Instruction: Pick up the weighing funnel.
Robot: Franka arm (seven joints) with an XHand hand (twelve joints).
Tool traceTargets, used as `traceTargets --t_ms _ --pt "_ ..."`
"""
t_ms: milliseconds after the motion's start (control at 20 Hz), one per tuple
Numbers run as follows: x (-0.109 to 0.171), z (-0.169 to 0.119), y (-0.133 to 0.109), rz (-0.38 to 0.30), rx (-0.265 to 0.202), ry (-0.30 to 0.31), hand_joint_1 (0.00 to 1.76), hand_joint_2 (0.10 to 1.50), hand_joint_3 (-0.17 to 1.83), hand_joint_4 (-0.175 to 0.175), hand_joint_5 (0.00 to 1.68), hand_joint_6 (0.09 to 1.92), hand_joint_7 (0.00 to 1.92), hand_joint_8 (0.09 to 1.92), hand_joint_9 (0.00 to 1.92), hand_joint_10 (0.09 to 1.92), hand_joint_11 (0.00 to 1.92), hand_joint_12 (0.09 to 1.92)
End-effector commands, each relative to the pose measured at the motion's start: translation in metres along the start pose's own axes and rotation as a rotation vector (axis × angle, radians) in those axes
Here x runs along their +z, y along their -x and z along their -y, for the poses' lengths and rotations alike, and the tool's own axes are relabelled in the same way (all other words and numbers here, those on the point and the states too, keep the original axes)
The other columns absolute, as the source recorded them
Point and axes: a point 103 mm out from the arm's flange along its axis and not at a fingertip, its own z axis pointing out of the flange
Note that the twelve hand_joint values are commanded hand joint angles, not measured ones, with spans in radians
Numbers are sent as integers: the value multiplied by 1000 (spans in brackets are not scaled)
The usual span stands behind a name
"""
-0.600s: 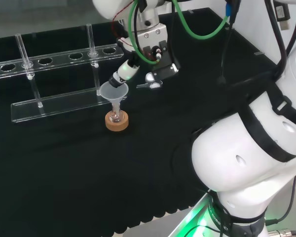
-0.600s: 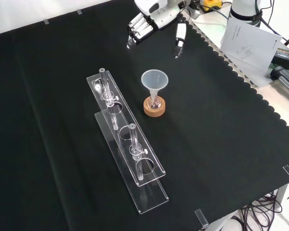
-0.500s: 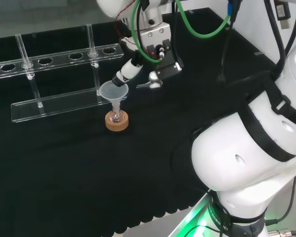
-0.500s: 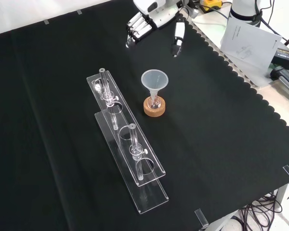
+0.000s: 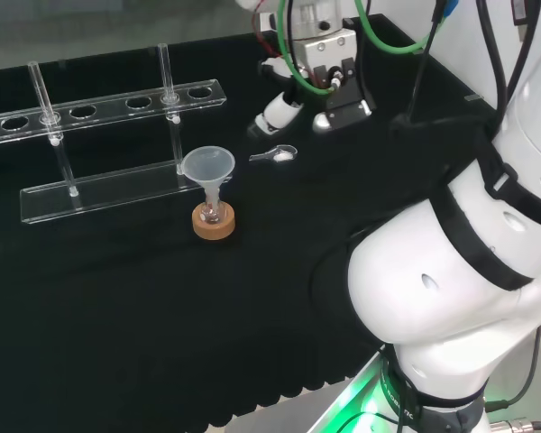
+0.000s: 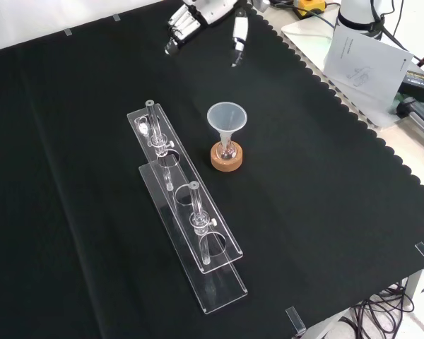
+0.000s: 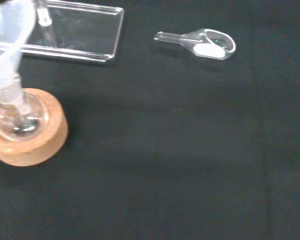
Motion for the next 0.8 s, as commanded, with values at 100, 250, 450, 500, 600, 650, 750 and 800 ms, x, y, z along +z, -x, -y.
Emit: traceTargets --t_ms 100,250,450,500,600,650,750,800 --pt "22 -31 51 -9 13 -22 701 775 208 -33 349 87 125 667 369 695 228 1408" --pt "30 -47 63 0 12 -34 738 761 228 -20 398 87 172 671 411 675 254 1389" --pt "37 -70 69 17 -16 -40 758 739 271 -12 441 87 232 663 459 643 283 1366" --pt "39 -75 72 20 -24 -43 760 734 284 -11 450 87 245 660 469 635 290 1362" --pt "42 -86 70 32 -29 -54 762 728 298 -9 466 87 262 659 483 629 298 1359" --pt "44 -92 70 41 -32 -59 763 727 303 -8 479 87 273 661 491 628 301 1359" --pt "47 -102 69 57 -33 -71 765 716 328 -8 504 87 295 657 512 615 314 1350" --pt "48 -108 67 59 -31 -76 766 712 336 -8 511 87 302 656 518 612 317 1348"
